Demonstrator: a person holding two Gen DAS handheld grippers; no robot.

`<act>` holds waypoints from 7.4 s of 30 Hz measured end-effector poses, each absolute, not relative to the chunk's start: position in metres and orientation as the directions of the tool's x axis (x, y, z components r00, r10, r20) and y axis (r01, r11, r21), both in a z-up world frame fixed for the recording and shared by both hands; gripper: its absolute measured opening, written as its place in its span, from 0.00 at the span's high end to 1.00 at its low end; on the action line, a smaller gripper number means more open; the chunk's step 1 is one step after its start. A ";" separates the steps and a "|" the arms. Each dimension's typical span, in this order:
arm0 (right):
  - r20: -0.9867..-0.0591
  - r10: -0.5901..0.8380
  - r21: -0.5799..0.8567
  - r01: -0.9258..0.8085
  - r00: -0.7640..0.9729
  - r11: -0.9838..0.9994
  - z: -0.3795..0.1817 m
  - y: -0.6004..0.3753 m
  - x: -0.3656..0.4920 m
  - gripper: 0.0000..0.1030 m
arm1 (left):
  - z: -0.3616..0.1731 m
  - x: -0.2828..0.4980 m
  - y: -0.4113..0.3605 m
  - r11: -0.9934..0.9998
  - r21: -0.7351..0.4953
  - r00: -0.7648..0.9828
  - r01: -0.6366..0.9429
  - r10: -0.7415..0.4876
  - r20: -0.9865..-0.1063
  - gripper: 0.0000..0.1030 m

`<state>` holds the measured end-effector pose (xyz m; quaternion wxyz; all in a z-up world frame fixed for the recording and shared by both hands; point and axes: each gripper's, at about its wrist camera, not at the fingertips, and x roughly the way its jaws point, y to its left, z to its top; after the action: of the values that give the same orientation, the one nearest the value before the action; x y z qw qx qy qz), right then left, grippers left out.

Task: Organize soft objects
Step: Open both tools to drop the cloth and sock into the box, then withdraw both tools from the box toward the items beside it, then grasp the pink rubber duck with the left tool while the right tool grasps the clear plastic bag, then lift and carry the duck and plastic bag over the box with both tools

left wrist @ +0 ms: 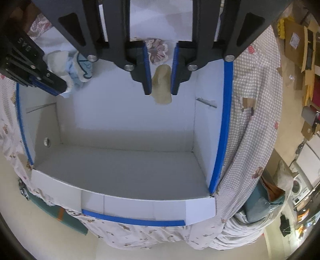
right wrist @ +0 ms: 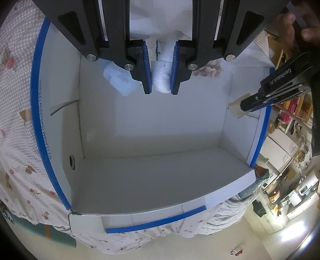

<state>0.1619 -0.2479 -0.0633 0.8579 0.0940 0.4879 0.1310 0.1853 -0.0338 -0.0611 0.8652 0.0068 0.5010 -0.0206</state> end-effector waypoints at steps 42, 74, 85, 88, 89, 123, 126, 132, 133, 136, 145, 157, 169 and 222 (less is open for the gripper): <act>-0.778 0.393 0.427 -0.047 0.489 0.903 -0.066 -0.265 0.167 0.23 | -0.057 0.180 -0.036 0.999 0.022 0.513 0.030 0.003 -0.859 0.40; -0.721 0.427 0.441 -0.113 0.546 0.890 -0.037 -0.268 0.106 0.23 | -0.015 0.115 -0.006 1.000 0.009 0.573 -0.020 0.019 -0.820 0.40; -0.768 0.512 0.444 -0.257 0.384 0.858 -0.053 -0.229 0.054 0.23 | -0.016 0.070 0.010 0.999 0.025 0.590 -0.033 0.040 -0.806 0.40; -0.832 0.486 0.429 -0.246 0.268 0.869 -0.085 -0.216 0.065 0.23 | -0.018 0.067 0.012 0.998 0.024 0.587 -0.050 0.049 -0.808 0.40; -0.862 0.454 0.401 -0.241 0.228 0.884 -0.098 -0.211 0.069 0.23 | -0.018 0.066 0.013 0.998 0.030 0.594 -0.056 0.057 -0.802 0.40; -0.953 0.277 0.204 -0.414 0.125 0.887 -0.150 -0.149 0.095 0.41 | -0.050 0.067 0.059 0.984 0.025 0.484 -0.175 0.108 -0.868 0.40; -0.956 0.261 0.182 -0.434 0.131 0.882 -0.156 -0.143 0.094 0.50 | -0.054 0.066 0.061 0.985 0.027 0.462 -0.171 0.104 -0.881 0.40; -0.959 0.252 0.158 -0.492 0.132 0.856 -0.151 -0.134 0.083 0.74 | -0.078 0.064 0.056 0.991 0.055 0.377 -0.124 0.098 -0.921 0.40; -0.957 0.257 0.160 -0.491 0.136 0.856 -0.149 -0.136 0.080 0.75 | -0.083 0.065 0.056 0.992 0.046 0.358 -0.121 0.087 -0.930 0.40; -0.951 0.279 0.184 -0.483 0.132 0.856 -0.139 -0.143 0.074 0.75 | -0.090 0.067 0.051 0.993 0.019 0.334 -0.117 0.057 -0.941 0.40; -0.913 0.357 0.247 -0.429 0.197 0.869 -0.088 -0.180 0.053 0.75 | -0.107 0.071 -0.002 0.988 0.111 0.323 0.104 0.072 -0.944 0.40; -0.865 0.422 0.338 -0.308 0.272 0.890 -0.067 -0.236 0.058 0.75 | -0.143 0.101 -0.028 0.982 0.083 0.255 0.169 0.038 -0.966 0.40; -0.864 0.429 0.357 -0.279 0.262 0.891 -0.073 -0.235 0.065 0.75 | -0.152 0.116 -0.007 0.995 0.014 0.216 0.096 -0.007 -0.976 0.71; -0.702 0.491 0.365 -0.331 0.515 0.870 0.016 -0.244 0.071 0.75 | 0.018 0.074 0.027 0.995 0.046 0.579 -0.087 0.088 -0.810 0.72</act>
<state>0.0706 -0.2439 0.0159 0.8654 0.0928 0.4313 0.2376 0.0738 0.0265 0.0182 0.8886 0.0007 0.4559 0.0493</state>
